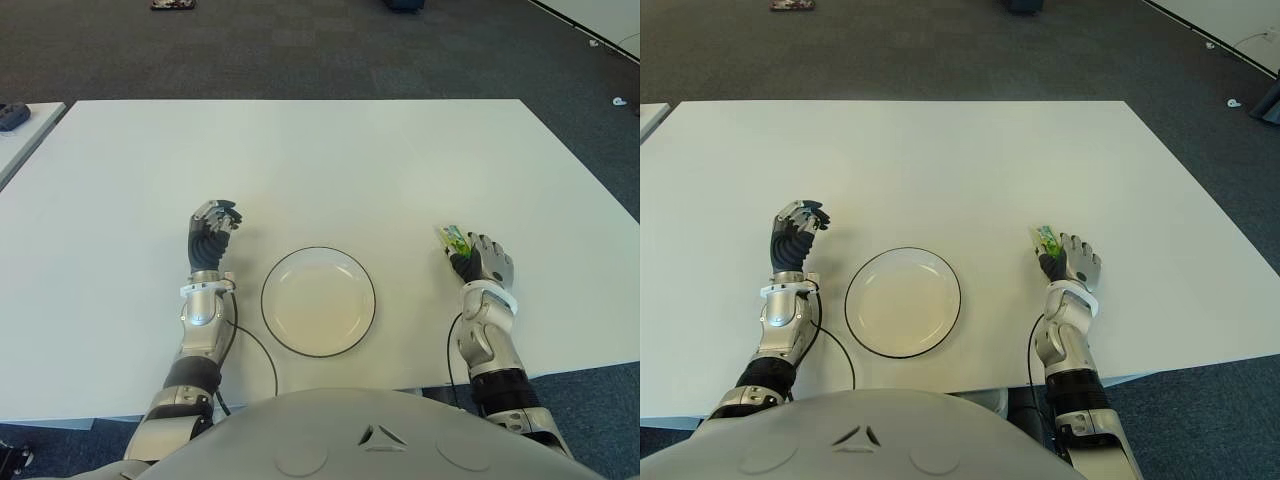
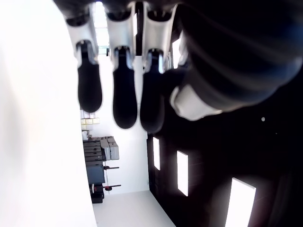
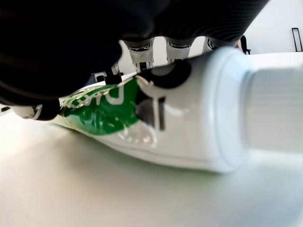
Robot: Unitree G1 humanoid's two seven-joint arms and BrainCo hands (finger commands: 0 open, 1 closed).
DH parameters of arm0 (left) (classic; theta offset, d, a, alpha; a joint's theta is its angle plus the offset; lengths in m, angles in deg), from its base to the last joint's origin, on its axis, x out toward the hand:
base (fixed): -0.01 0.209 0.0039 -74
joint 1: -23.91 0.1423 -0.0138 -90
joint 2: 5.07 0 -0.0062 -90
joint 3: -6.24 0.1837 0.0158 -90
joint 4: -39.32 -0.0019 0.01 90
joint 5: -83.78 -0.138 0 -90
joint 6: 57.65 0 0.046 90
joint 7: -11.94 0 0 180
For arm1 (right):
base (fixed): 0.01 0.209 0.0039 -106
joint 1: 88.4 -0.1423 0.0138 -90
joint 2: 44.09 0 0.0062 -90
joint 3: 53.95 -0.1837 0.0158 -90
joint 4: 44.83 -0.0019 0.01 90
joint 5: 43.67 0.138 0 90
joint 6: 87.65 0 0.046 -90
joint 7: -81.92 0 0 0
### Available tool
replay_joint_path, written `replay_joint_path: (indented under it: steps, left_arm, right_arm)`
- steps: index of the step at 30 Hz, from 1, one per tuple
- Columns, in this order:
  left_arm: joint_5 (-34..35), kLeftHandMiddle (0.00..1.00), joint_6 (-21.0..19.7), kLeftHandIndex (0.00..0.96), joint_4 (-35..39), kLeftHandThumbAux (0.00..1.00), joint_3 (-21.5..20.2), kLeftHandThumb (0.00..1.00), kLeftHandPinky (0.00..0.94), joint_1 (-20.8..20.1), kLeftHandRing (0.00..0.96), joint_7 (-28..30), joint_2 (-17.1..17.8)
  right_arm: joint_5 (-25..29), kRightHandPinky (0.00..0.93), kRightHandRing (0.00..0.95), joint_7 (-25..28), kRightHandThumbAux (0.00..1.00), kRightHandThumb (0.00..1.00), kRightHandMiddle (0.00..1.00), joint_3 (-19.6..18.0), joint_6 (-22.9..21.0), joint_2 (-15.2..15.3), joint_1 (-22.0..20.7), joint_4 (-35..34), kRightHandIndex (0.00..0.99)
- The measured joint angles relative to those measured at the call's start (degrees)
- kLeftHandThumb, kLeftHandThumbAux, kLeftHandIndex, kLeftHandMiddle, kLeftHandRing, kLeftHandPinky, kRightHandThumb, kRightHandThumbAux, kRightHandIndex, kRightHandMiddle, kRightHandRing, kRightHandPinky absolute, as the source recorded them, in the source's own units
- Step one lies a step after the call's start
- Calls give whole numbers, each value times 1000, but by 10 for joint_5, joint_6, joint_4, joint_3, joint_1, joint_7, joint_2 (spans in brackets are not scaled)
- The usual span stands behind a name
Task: Put the toothpaste on the table into the plate.
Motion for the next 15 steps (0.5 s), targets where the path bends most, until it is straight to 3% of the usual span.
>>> replay_joint_path:
  steps: [15]
  left_arm:
    - [0, 545, -1, 431, 37, 716, -5, 690, 526, 22, 536, -5, -13]
  right_arm:
    - [9, 0, 0, -36, 106, 547, 0, 40, 4, 16, -67, 113, 0]
